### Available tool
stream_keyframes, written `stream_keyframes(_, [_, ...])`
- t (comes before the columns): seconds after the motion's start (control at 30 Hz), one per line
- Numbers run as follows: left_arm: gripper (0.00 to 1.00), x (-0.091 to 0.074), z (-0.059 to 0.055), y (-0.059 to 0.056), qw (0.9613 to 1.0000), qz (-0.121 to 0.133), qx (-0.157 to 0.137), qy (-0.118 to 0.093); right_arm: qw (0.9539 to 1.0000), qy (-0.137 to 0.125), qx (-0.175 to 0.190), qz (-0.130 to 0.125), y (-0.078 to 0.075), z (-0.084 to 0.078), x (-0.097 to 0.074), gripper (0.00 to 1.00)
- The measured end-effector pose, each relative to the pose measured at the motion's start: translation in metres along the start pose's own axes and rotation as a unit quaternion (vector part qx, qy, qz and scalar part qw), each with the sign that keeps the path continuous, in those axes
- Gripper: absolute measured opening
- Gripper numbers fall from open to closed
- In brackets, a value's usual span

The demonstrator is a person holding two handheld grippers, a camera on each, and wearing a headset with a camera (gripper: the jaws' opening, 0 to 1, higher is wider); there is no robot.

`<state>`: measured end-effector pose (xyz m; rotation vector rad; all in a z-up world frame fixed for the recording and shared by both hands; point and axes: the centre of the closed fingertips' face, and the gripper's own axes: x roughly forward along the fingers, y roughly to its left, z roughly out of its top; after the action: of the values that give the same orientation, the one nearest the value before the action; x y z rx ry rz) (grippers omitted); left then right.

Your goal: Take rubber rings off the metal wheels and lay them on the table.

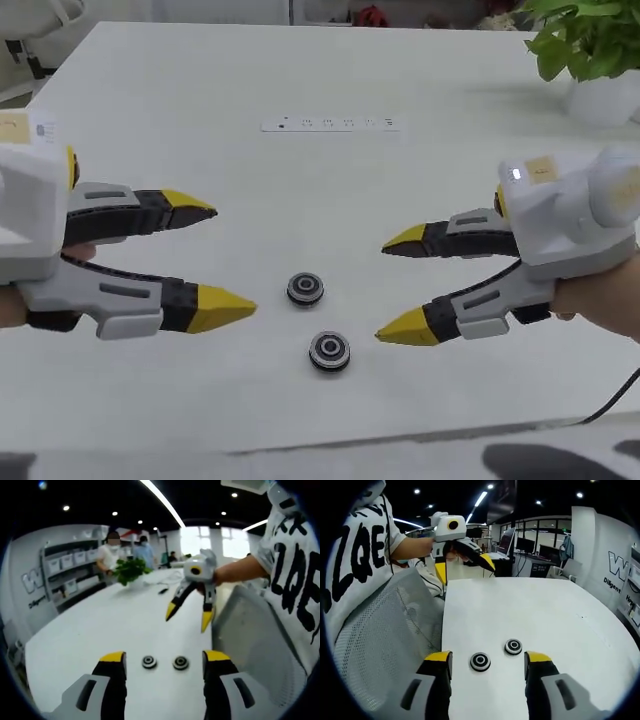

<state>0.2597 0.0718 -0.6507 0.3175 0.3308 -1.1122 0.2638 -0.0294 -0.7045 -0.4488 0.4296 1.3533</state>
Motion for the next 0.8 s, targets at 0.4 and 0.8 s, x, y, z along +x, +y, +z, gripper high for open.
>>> stream_keyframes(0.4, [0.59, 0.018, -0.007, 0.003, 0.9998, -0.017, 0.000, 0.006, 0.9995, 0.021, 0.005, 0.022, -0.002, -0.021, 0.014, 0.50])
stream_keyframes(0.8, [0.57, 0.030, -0.010, 0.000, 0.9995, -0.031, -0.005, 0.008, 0.9987, 0.029, 0.000, 0.042, 0.002, -0.026, 0.024, 0.47])
